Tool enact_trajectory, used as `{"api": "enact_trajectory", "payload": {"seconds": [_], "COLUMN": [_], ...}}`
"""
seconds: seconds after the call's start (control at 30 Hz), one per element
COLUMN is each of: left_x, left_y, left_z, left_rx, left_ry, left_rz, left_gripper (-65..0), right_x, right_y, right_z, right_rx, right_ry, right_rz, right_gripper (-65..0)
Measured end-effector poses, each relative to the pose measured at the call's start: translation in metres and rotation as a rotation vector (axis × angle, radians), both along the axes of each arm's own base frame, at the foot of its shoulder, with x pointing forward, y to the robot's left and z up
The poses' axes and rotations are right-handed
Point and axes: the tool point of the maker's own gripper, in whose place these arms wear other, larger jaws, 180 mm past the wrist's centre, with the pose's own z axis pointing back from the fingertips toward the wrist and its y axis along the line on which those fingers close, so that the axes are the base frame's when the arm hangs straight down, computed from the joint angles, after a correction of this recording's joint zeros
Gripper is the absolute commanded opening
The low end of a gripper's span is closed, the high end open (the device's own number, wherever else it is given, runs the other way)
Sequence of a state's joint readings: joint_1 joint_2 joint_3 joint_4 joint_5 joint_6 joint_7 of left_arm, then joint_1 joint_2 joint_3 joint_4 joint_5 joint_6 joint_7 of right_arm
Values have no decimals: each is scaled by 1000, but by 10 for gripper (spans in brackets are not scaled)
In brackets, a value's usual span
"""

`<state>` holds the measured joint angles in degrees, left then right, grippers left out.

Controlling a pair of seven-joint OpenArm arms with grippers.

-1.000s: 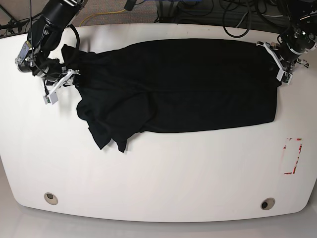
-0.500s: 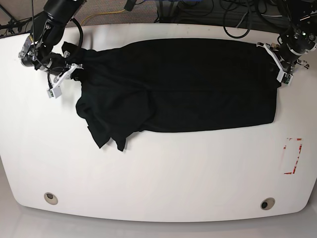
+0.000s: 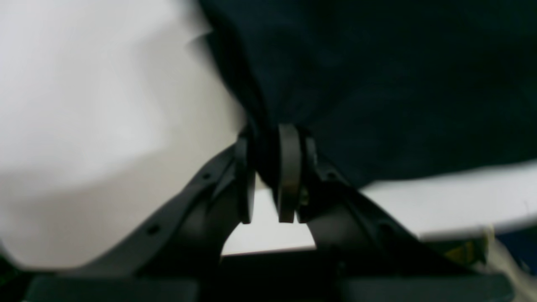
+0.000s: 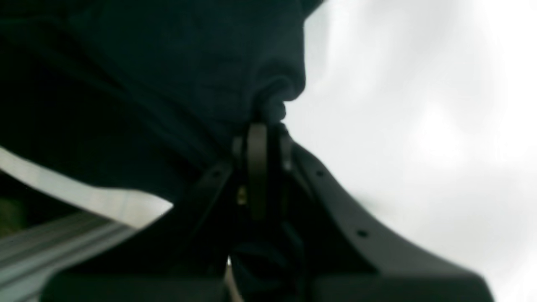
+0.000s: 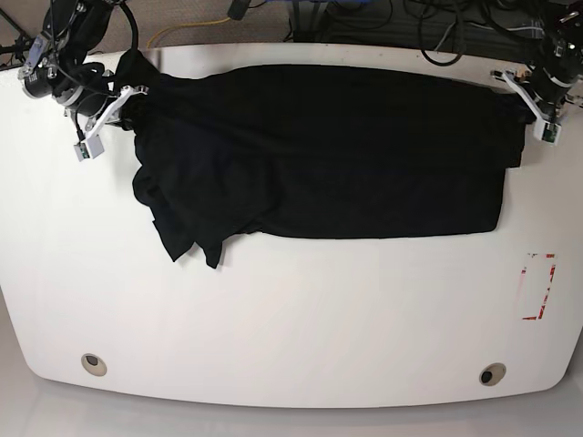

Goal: Fold the T-shirt properly
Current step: 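Adjust the right gripper's hold on the shirt edge while left holds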

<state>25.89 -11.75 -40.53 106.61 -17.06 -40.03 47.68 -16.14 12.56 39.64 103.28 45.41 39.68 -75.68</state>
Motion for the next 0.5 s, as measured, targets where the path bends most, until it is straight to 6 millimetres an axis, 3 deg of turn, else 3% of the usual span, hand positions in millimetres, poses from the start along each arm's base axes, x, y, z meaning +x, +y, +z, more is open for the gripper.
{"api": "enact_trajectory", "payload": {"seconds": [0.27,0.37,0.5], "left_x": [17,31,51], "left_y": [-4,-1,-3], "left_z": [7,16,28], "left_rx": [-33,-29,-33], "left_ry": [-71,-113,-166], "left_rz": [59,65,64], "left_gripper": [-575,-575,-575], "right_x": [3,9,32], "right_y": [2,7,12], "right_z": [5,24,53], "right_rx": [-10,-46,-50], "right_ry": [-17,-69,-190], "right_rz": [10,43,70], "right_gripper": [-650,-650,-650]}}
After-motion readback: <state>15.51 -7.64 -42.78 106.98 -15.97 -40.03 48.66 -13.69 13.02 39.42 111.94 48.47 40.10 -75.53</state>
